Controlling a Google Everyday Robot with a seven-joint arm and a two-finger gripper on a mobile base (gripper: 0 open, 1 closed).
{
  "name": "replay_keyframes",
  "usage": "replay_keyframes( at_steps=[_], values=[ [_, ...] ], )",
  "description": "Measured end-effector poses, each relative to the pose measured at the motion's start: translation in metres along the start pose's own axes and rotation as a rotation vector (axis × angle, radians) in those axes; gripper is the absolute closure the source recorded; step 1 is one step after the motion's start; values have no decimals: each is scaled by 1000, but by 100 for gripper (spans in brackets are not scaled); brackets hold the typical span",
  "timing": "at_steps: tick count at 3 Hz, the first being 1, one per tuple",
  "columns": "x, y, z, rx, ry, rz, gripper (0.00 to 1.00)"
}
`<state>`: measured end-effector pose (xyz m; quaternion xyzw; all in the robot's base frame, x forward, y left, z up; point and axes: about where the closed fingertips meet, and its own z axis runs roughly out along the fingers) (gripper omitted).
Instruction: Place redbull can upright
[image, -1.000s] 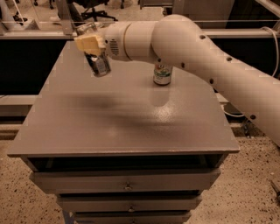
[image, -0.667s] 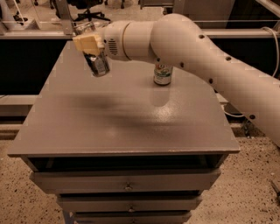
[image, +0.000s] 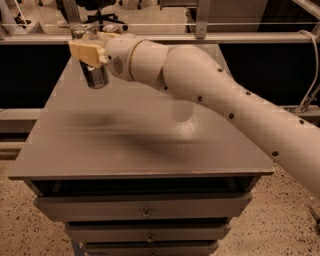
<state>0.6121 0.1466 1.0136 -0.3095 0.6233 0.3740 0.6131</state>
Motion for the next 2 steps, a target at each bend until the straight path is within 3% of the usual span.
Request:
replay_keyframes(
  at_steps=[1, 2],
  values=[
    [12, 20, 2, -13, -40, -39, 100],
    [29, 36, -1, -22, -15, -92, 100]
  ],
)
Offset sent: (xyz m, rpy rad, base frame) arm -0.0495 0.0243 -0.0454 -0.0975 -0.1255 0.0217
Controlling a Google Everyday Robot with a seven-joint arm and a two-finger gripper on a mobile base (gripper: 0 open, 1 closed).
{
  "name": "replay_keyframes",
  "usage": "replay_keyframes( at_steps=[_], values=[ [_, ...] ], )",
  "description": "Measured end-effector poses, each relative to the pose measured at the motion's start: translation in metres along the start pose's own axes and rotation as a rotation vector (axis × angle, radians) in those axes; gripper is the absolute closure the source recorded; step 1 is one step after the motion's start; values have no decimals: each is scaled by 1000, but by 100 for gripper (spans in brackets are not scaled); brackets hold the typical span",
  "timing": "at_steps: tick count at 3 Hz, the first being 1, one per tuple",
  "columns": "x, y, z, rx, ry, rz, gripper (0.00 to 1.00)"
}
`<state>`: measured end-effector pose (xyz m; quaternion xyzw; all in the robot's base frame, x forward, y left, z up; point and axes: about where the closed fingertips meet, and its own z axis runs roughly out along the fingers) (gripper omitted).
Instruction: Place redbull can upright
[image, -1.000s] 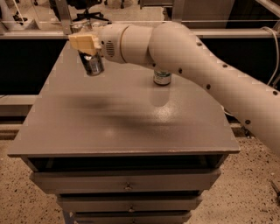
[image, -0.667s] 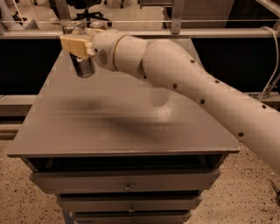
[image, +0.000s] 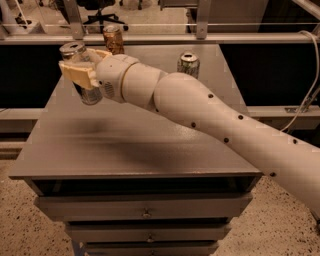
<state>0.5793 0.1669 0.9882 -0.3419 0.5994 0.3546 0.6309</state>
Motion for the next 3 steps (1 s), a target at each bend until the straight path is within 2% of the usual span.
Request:
replay_keyframes(
  at_steps=[1, 2, 3],
  values=[
    [18, 11, -3, -19, -4, -25, 100],
    [36, 19, 0, -45, -40, -30, 100],
    [52, 25, 2, -81, -62, -42, 83]
  ],
)
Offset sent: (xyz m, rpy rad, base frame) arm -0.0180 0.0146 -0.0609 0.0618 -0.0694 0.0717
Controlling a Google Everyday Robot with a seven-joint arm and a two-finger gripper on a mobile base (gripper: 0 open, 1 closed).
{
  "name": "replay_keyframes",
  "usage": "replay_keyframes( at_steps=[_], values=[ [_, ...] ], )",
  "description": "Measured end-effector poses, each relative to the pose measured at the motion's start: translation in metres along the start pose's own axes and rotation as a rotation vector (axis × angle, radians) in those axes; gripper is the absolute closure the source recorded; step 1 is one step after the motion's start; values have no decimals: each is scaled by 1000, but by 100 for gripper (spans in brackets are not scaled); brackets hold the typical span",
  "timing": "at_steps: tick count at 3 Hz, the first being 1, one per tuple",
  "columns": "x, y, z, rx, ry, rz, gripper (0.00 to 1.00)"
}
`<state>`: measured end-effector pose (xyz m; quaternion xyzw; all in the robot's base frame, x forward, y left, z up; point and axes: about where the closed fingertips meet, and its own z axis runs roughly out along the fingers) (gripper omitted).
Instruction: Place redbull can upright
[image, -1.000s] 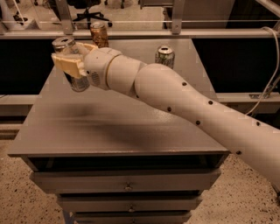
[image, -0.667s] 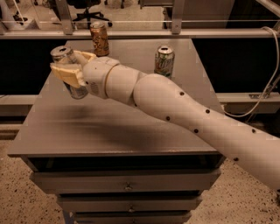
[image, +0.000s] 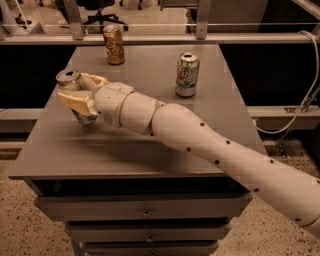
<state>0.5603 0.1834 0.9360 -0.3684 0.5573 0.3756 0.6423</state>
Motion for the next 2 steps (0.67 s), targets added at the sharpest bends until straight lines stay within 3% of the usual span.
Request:
replay_keyframes(
  at_steps=[2],
  values=[
    [23, 6, -9, -18, 17, -2, 37]
  ],
)
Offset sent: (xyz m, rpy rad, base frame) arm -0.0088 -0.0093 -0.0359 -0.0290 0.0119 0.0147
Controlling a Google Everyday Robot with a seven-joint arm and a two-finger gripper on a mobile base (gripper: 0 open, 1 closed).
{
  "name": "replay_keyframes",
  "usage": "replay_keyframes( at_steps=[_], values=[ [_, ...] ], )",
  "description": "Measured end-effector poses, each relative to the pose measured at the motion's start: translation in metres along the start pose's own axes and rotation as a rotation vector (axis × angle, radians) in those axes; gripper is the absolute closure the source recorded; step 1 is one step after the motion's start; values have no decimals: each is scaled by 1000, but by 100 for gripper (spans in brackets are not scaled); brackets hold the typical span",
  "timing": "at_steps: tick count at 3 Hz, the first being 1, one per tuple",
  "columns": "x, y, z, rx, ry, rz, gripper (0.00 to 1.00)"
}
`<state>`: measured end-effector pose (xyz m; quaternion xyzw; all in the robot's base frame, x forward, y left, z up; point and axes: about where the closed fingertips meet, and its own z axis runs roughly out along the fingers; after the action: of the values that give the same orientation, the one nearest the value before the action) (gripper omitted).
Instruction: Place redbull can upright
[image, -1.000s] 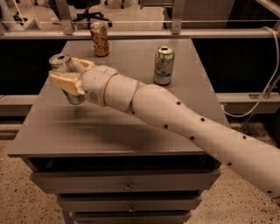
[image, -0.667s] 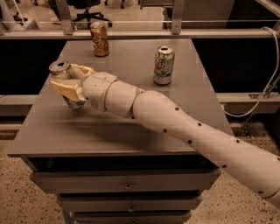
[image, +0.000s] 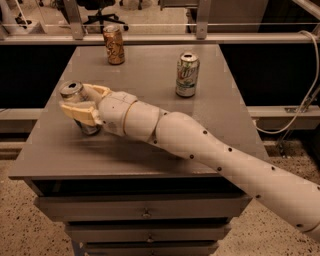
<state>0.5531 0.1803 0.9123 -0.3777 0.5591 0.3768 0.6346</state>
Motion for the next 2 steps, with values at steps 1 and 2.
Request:
replay_keyframes(
  at_steps=[1, 2],
  values=[
    [5, 0, -4, 1, 10, 2, 15],
    [6, -2, -14, 15, 27, -4, 0]
  ],
)
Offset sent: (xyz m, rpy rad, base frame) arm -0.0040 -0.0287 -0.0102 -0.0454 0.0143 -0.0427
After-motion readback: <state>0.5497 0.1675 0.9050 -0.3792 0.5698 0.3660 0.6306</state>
